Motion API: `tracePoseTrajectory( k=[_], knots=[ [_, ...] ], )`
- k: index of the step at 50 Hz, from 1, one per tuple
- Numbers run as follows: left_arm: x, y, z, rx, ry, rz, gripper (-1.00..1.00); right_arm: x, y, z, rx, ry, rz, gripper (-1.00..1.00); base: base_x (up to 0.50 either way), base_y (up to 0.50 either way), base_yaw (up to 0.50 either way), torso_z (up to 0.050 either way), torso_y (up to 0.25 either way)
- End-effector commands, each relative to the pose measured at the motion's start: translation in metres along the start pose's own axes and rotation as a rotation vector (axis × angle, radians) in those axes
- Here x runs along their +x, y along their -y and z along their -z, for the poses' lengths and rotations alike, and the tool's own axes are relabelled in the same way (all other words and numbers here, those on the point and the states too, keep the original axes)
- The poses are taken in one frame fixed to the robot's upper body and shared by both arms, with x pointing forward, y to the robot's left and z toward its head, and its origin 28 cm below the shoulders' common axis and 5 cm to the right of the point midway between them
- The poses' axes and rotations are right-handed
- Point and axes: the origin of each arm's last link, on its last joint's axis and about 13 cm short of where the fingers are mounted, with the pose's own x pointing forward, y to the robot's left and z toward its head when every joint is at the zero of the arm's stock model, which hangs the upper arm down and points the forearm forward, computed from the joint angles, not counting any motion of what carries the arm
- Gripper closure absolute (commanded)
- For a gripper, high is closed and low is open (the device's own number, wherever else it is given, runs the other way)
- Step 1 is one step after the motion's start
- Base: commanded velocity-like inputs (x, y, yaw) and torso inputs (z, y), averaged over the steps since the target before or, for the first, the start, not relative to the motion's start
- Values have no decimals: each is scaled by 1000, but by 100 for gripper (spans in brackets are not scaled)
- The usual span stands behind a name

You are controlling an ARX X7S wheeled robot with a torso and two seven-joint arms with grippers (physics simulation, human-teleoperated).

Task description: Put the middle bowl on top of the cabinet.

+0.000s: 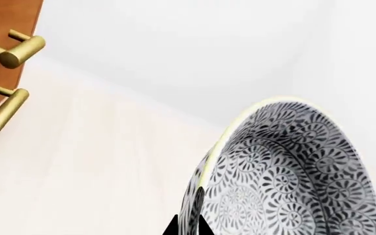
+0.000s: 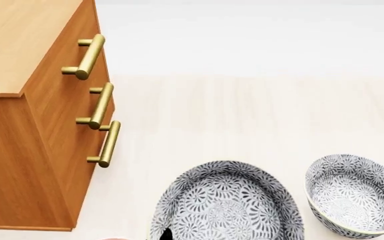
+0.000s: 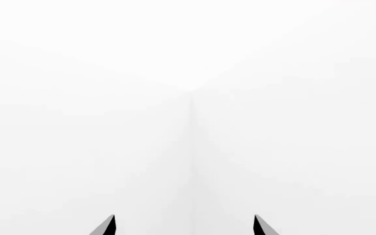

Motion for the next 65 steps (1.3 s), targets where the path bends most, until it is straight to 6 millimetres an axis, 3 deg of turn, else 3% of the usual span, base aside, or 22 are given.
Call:
tracePoseTrajectory(
  k=[1,22,25,29,34,48,54,65],
  knots=[
    [-9,10,-29,2,97,39,100,0,0,-1,3,6,3,-100,0,0,0,43,213],
    [-37,36,-118,118,320,235,100,3,-7,8,8,12,9,-100,0,0,0,32,169],
    [-41,38,-132,107,336,275,100,3,-8,10,10,14,11,-100,0,0,0,0,0],
    [-52,42,-160,-41,294,428,100,4,-11,13,12,15,14,-100,0,0,0,0,0],
    [-55,48,-194,-79,330,362,100,4,-19,13,13,16,12,-100,0,0,0,0,0],
    [-28,63,-268,-99,192,16,100,6,-35,3,20,18,25,-100,0,0,0,0,0],
    [-2,75,-306,-125,160,-155,100,8,-38,5,17,7,21,-100,0,0,0,0,0],
    [22,96,-345,-163,148,-282,100,7,-29,5,18,8,24,-100,0,0,0,0,0]
  ],
)
